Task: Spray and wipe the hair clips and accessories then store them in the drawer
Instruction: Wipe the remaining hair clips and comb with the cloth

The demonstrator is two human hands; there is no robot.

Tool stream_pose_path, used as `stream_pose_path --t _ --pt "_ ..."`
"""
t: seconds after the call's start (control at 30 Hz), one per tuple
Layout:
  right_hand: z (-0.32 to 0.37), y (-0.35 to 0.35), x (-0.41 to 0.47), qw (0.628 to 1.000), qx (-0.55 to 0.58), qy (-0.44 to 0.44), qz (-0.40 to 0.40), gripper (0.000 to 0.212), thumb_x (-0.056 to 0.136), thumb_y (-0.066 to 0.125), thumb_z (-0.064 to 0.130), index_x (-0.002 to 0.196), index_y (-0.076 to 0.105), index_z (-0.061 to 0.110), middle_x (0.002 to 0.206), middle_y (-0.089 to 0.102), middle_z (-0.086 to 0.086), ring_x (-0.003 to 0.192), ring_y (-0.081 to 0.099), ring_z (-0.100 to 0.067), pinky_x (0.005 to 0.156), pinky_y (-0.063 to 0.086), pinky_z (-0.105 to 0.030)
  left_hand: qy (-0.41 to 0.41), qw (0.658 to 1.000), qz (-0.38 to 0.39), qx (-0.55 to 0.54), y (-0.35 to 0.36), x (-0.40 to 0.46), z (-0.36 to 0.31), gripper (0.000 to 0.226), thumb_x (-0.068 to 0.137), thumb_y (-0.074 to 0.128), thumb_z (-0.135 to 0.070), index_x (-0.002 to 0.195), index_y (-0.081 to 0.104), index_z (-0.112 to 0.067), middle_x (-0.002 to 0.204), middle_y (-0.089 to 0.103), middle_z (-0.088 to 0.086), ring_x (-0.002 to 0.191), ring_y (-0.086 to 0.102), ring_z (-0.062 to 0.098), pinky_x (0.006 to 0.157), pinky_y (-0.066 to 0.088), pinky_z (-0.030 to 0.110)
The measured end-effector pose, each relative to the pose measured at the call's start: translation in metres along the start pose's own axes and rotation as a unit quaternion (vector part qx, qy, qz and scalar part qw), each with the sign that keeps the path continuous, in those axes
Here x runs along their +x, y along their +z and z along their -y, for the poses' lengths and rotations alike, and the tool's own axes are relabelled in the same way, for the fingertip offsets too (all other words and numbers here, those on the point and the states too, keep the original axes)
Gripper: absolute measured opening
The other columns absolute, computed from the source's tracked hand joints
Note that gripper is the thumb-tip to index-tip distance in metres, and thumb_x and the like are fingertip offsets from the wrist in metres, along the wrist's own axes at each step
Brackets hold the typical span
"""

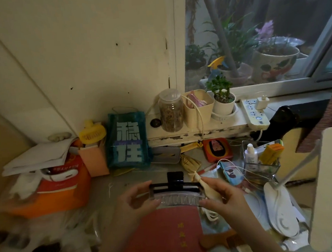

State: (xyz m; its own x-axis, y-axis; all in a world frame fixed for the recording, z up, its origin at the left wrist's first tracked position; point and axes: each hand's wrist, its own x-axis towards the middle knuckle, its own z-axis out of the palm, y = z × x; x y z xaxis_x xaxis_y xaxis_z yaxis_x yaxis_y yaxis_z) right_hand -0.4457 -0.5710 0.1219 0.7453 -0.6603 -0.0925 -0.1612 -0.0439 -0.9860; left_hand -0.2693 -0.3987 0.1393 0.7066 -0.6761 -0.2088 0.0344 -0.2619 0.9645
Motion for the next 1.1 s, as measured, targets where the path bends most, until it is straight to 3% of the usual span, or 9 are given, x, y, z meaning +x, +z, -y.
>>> stream_pose_path --t 0.23,0.37,0.5,0.57,0.67,0.83,0.9,0.97,1.1 --pt "-0.028 0.038 0.017 0.989 -0.085 0.008 0.121 0.051 0.065 0.083 0.025 0.109 0.062 0.038 0.100 0.068 0.019 0.095 0.060 0.005 0.078 0.048 -0.014 -0.090 0.992 -0.090 0.000 -0.024 -0.032 0.051 0.043 0.065 0.081 -0.004 0.098 0.068 -0.029 0.101 0.073 -0.003 0.093 0.069 0.011 0.084 0.055 0.031" --pt "-0.047 0.084 0.019 0.976 -0.102 0.002 0.190 0.054 0.052 0.072 0.050 0.104 0.064 0.039 0.101 0.068 0.024 0.094 0.062 0.008 0.078 0.047 -0.011 -0.145 0.977 -0.154 -0.023 -0.051 -0.059 0.089 0.040 0.068 0.080 -0.003 0.099 0.068 -0.025 0.102 0.071 -0.001 0.086 0.068 0.012 0.073 0.055 0.026" --pt "-0.065 0.130 0.014 0.965 -0.133 0.012 0.227 0.041 0.061 0.068 0.043 0.102 0.062 0.044 0.097 0.069 0.024 0.091 0.063 0.004 0.074 0.051 -0.019 -0.191 0.961 -0.195 -0.042 -0.078 -0.079 0.123 0.045 0.063 0.083 -0.005 0.103 0.069 -0.021 0.102 0.072 0.005 0.085 0.068 0.018 0.084 0.055 0.044" --pt "-0.075 0.151 0.013 0.957 -0.154 0.026 0.243 0.037 0.070 0.073 0.025 0.099 0.060 0.044 0.091 0.069 0.020 0.089 0.062 0.004 0.073 0.048 -0.015 -0.201 0.958 -0.202 -0.043 -0.090 -0.081 0.134 0.042 0.064 0.082 -0.003 0.100 0.069 -0.021 0.095 0.073 -0.002 0.083 0.069 0.008 0.075 0.058 0.030" --pt "-0.093 0.180 0.006 0.957 -0.175 0.040 0.229 0.039 0.074 0.073 0.013 0.100 0.063 0.040 0.090 0.068 0.019 0.085 0.061 0.008 0.070 0.046 -0.014 -0.218 0.956 -0.193 -0.036 -0.112 -0.079 0.155 0.038 0.066 0.080 0.003 0.096 0.069 -0.018 0.093 0.072 -0.001 0.075 0.068 -0.001 0.058 0.051 0.011" --pt "-0.124 0.238 -0.011 0.960 -0.173 0.109 0.191 0.041 0.069 0.082 0.023 0.099 0.059 0.040 0.086 0.066 0.021 0.079 0.059 0.015 0.066 0.043 -0.007 -0.231 0.963 -0.141 0.020 -0.162 -0.069 0.202 0.039 0.068 0.078 0.001 0.100 0.067 -0.019 0.094 0.072 0.001 0.084 0.069 0.008 0.064 0.049 0.009" --pt "-0.134 0.261 -0.020 0.960 -0.175 0.144 0.163 0.043 0.068 0.082 0.018 0.101 0.061 0.036 0.090 0.066 0.017 0.078 0.060 0.012 0.065 0.043 -0.007 -0.239 0.965 -0.098 0.040 -0.181 -0.063 0.216 0.041 0.070 0.077 -0.001 0.104 0.065 -0.019 0.101 0.069 0.001 0.095 0.066 0.016 0.076 0.051 0.014" --pt "-0.143 0.283 -0.029 0.959 -0.168 0.187 0.133 0.045 0.069 0.080 0.006 0.105 0.061 0.024 0.092 0.065 0.012 0.075 0.061 0.008 0.062 0.044 -0.005 -0.237 0.967 -0.083 0.052 -0.199 -0.060 0.230 0.045 0.068 0.077 0.003 0.102 0.063 -0.022 0.108 0.067 0.003 0.102 0.064 0.022 0.090 0.051 0.030" --pt "-0.157 0.316 -0.049 0.957 -0.189 0.215 0.055 0.053 0.066 0.081 0.012 0.113 0.061 0.024 0.101 0.066 0.009 0.093 0.060 -0.005 0.073 0.042 -0.008 -0.223 0.969 -0.060 0.089 -0.217 -0.058 0.252 0.052 0.063 0.082 -0.002 0.105 0.063 -0.026 0.112 0.066 0.004 0.102 0.064 0.020 0.093 0.052 0.038"
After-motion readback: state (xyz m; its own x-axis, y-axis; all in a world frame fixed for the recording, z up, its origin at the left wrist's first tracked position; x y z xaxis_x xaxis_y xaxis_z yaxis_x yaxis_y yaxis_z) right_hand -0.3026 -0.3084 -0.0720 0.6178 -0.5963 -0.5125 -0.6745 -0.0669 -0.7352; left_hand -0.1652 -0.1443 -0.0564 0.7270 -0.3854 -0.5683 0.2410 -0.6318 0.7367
